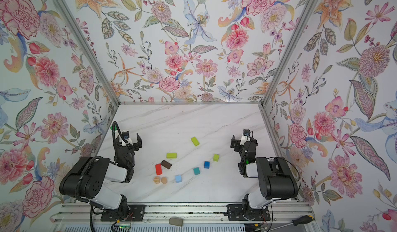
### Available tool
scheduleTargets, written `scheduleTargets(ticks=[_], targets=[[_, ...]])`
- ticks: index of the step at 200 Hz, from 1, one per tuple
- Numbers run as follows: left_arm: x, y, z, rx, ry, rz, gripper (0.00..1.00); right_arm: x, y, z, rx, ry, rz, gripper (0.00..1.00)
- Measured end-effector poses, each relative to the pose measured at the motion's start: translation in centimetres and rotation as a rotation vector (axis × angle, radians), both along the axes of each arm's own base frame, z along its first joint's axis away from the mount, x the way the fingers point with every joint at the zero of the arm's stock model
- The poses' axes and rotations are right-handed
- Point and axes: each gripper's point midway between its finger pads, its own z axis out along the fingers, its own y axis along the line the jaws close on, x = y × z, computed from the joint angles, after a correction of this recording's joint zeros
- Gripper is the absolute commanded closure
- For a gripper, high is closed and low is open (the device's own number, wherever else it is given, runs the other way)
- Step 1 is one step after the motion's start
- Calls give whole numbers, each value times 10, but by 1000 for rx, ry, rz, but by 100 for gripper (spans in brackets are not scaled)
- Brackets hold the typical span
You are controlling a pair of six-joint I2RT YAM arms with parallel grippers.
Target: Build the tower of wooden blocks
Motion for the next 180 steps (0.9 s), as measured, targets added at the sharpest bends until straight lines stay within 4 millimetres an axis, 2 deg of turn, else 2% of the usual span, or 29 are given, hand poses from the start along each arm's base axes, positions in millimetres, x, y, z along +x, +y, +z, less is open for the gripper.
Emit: scheduleTargets(ticks=[59,72,107,133,149,161,180], targets=[[0,1,-1,2,18,3,1,0,-2,-1,-21,29,-28,1],[3,0,5,2,27,4,1,6,0,10,-37,41,-49,1],[24,-1,51,0,-13,9,0,37,0,76,-35,30,-146,1],[28,1,90,-2,-56,26,1,52,2,112,30,75,-195,1],[34,-3,115,-4,-73,19,1,56,10,122,63,118,-206,1],[36,-12,131,-7,-81,5,1,57,21,122,76,164,-194,1],[34,-43,146,-10,-74,-53,1,55,41,110,72,261,-158,1]])
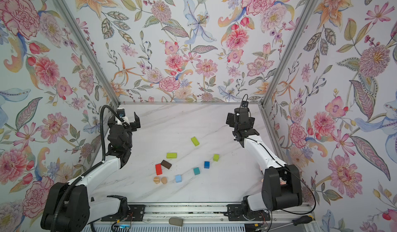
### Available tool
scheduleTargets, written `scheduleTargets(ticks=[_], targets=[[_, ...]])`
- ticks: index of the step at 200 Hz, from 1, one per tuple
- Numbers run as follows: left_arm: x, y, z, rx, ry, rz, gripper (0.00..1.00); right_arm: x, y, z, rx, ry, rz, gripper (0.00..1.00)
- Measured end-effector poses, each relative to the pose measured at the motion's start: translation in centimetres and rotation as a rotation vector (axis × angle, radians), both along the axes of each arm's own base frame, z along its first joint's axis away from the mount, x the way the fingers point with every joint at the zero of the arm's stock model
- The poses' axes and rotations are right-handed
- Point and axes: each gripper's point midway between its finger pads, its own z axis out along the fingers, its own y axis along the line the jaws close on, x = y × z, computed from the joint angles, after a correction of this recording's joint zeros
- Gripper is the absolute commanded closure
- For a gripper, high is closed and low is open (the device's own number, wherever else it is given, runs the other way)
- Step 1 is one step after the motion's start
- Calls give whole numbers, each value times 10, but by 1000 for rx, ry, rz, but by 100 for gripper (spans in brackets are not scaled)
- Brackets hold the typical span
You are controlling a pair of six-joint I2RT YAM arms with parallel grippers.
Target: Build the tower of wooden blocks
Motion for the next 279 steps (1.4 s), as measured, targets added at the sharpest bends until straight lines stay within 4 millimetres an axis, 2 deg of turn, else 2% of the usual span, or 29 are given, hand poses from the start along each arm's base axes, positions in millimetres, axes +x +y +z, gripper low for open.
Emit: scheduleTargets(ticks=[22,39,67,92,121,152,193,279], targets=[[-13,-45,3,-10,36,-101,1,-9,30,-25,1,119,76,7],[-30,-77,2,-45,74,-190,1,-22,56,-45,3,205,156,11],[-60,-112,-1,-118,110,-292,1,-34,97,-66,11,303,272,15],[-77,-126,-20,-146,169,-335,1,-32,134,-77,16,360,353,17],[-82,-125,-46,-133,248,-335,1,-28,181,-88,14,403,435,20],[-85,-129,-52,-126,275,-359,1,-26,222,-105,32,462,498,21],[-89,-133,-48,-129,267,-404,1,-31,239,-131,45,554,515,23],[-90,-138,-58,-92,288,-433,1,-36,246,-165,51,674,505,35]])
